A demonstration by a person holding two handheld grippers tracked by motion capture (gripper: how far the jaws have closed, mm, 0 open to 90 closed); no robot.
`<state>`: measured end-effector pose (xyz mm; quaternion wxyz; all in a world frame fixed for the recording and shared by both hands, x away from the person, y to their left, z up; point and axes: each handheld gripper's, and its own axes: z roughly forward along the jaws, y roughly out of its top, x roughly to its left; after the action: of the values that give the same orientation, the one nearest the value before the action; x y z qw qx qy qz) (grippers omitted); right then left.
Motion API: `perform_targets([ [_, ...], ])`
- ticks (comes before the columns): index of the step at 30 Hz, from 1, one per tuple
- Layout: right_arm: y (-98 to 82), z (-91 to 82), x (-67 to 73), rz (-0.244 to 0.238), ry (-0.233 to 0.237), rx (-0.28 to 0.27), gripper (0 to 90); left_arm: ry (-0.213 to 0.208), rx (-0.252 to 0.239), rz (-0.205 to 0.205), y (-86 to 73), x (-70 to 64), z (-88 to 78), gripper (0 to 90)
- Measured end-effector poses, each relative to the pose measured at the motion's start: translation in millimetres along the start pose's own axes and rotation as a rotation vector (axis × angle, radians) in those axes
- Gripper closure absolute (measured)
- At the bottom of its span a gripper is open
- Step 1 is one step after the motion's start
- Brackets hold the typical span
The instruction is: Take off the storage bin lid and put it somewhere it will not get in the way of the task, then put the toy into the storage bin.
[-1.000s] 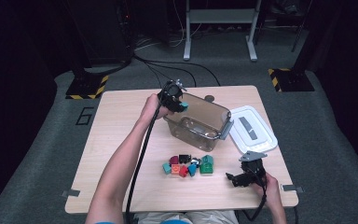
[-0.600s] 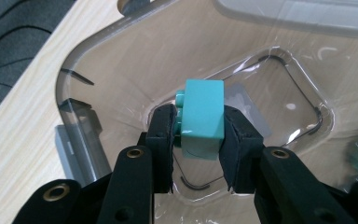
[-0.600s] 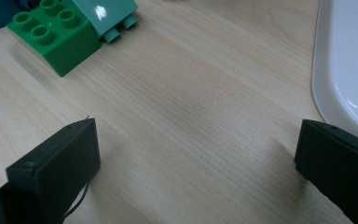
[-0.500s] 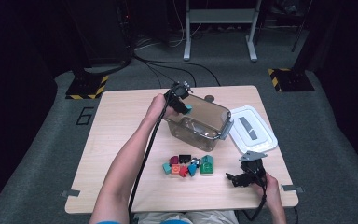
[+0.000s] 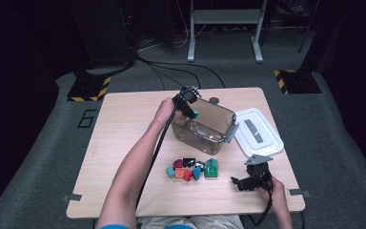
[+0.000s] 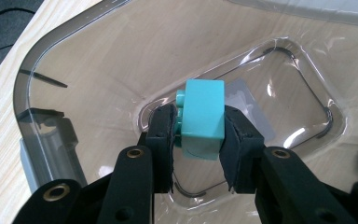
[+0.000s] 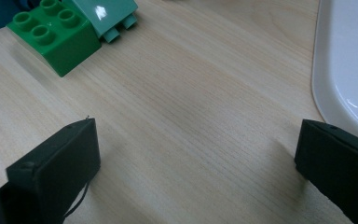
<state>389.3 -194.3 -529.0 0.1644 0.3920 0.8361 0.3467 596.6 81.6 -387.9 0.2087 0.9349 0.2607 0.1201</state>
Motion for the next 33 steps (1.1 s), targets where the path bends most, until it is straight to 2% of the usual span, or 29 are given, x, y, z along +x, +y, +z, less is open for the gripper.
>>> perform_targets([
  [3, -0.1, 0.0, 0.2, 0.003, 0.000, 0.001, 0.0, -0.016, -0.001, -0.006, 0.6, -0.4, 2.2, 65.9],
  [9, -0.1, -0.2, 0.2, 0.003, 0.001, 0.002, 0.0, -0.013, -0.045, -0.034, 1.1, -3.3, -7.0, 35.4],
  [13, -0.1, -0.3, 0.6, 0.006, 0.001, 0.003, 0.0, -0.003, -0.080, -0.044, -1.7, -4.3, -18.5, 25.2],
  [22, -0.2, 0.2, 0.7, 0.007, -0.003, -0.003, 0.0, 0.017, -0.143, -0.043, -23.1, -12.4, -49.0, 18.2],
  [33, -0.2, 0.3, -0.2, -0.002, -0.002, -0.002, 0.0, 0.031, -0.219, -0.054, -65.9, -24.6, -81.3, 16.5],
])
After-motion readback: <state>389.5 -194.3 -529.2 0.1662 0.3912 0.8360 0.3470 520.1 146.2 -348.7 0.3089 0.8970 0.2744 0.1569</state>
